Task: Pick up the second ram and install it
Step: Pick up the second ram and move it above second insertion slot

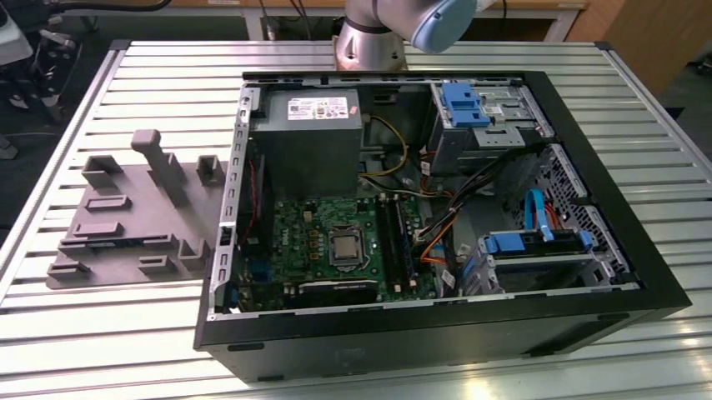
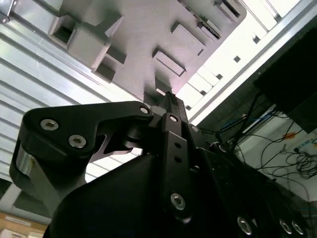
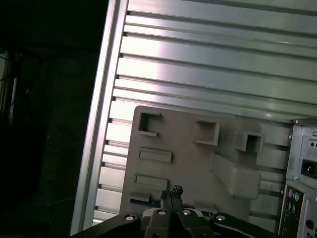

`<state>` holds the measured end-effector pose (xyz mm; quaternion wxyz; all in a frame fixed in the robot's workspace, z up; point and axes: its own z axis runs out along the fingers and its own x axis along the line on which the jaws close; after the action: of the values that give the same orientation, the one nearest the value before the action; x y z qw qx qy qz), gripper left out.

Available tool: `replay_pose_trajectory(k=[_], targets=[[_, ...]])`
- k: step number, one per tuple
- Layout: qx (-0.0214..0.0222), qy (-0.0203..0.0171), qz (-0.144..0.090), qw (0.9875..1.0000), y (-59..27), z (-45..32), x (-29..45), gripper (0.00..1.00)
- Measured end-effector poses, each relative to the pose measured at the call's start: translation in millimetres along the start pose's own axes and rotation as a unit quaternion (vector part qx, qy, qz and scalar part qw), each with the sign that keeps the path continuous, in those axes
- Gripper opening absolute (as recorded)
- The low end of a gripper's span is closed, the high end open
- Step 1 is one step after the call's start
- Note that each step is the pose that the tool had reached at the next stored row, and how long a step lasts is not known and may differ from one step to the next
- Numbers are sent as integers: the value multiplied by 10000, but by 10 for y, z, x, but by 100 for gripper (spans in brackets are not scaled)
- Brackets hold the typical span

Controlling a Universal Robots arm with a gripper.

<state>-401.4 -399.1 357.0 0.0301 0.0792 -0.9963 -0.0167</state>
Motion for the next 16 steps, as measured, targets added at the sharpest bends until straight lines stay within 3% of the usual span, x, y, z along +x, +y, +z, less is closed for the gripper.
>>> replay_pose_trajectory(k=[3,8,16], targets=[[15,10,-270,9996,0,7,-1,11],[40,28,-699,9975,-1,15,0,11],[49,33,-844,9964,-41,20,13,11]])
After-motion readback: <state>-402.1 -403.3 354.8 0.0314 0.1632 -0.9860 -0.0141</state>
